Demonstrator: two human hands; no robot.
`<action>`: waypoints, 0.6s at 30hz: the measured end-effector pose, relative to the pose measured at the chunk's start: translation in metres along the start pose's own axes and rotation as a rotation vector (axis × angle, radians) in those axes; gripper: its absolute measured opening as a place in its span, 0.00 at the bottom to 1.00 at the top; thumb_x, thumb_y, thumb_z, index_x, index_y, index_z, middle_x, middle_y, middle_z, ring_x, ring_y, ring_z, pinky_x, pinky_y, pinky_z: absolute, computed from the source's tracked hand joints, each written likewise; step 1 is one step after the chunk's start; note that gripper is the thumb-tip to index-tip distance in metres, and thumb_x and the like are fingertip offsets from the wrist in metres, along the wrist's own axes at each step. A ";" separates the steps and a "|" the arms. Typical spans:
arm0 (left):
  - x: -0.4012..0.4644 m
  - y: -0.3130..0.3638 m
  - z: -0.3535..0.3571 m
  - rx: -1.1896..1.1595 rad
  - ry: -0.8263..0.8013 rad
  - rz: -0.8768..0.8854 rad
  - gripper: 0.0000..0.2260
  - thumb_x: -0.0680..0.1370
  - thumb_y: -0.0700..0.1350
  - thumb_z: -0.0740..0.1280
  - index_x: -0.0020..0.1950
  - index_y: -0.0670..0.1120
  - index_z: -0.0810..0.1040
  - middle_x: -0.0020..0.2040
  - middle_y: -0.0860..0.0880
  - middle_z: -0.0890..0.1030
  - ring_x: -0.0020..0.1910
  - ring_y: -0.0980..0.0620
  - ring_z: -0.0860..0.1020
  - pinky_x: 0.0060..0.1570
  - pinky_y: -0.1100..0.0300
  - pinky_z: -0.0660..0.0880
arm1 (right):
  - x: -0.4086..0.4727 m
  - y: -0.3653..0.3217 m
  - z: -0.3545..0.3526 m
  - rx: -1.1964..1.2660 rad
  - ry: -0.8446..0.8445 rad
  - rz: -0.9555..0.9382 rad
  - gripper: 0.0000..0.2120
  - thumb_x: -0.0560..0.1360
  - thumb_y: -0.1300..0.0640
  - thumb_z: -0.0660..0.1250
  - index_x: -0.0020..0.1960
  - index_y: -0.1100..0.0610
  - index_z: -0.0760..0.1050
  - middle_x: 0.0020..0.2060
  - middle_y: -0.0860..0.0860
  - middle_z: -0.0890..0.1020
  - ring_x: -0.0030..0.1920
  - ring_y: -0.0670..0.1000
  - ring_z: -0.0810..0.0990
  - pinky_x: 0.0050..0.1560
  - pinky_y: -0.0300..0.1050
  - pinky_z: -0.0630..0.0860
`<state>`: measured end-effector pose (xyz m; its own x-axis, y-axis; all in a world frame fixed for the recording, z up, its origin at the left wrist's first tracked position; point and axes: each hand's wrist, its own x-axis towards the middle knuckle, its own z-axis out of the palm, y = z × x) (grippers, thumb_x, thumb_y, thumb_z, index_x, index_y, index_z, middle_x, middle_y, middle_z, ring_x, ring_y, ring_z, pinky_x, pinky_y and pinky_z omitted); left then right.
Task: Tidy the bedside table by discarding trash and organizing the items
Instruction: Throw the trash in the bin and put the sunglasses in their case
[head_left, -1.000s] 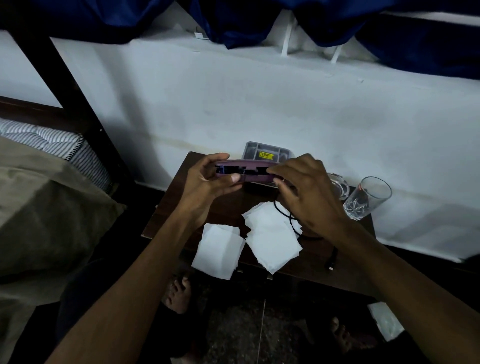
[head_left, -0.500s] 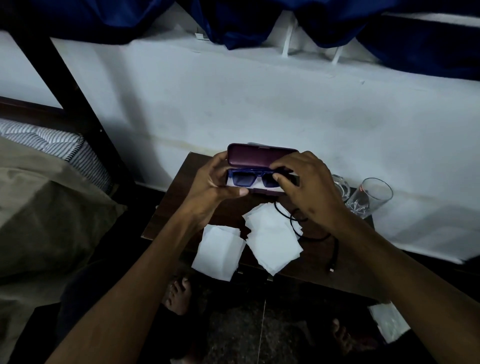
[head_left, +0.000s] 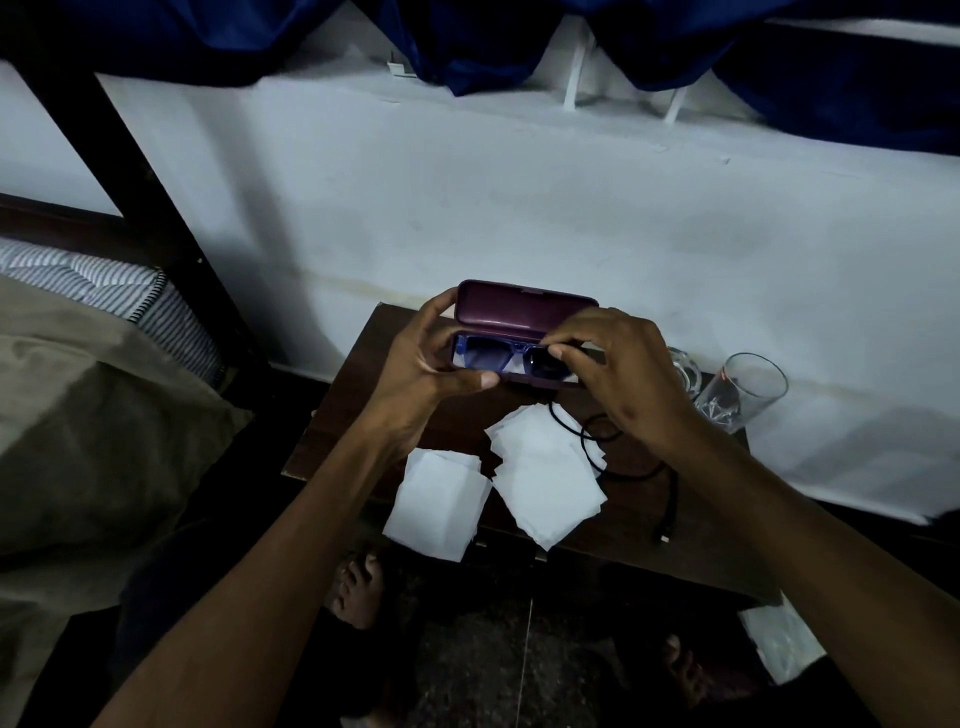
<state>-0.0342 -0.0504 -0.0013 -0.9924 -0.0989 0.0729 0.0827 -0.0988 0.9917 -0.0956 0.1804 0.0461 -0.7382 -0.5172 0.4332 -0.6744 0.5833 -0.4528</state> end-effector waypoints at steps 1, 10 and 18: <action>0.000 0.000 0.000 -0.003 -0.004 -0.003 0.43 0.69 0.24 0.76 0.81 0.44 0.66 0.69 0.39 0.82 0.70 0.39 0.79 0.68 0.37 0.77 | 0.000 0.001 0.000 0.002 -0.005 -0.010 0.06 0.78 0.61 0.73 0.51 0.55 0.88 0.46 0.48 0.87 0.48 0.45 0.82 0.52 0.43 0.76; -0.001 0.002 0.002 0.012 -0.001 0.006 0.43 0.70 0.24 0.76 0.81 0.43 0.67 0.69 0.41 0.82 0.69 0.40 0.81 0.68 0.40 0.78 | 0.001 0.003 0.002 -0.077 -0.032 -0.033 0.10 0.76 0.63 0.73 0.54 0.51 0.85 0.46 0.47 0.83 0.48 0.48 0.78 0.50 0.49 0.76; -0.001 0.004 0.003 -0.005 -0.008 0.003 0.41 0.70 0.24 0.76 0.81 0.44 0.68 0.69 0.41 0.82 0.69 0.40 0.81 0.67 0.38 0.78 | 0.004 0.006 0.002 -0.048 0.019 -0.038 0.11 0.76 0.65 0.72 0.53 0.52 0.87 0.44 0.43 0.83 0.46 0.44 0.78 0.49 0.42 0.74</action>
<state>-0.0331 -0.0480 0.0025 -0.9929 -0.0912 0.0768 0.0861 -0.1037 0.9909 -0.1025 0.1807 0.0432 -0.7110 -0.5281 0.4643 -0.7001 0.5931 -0.3976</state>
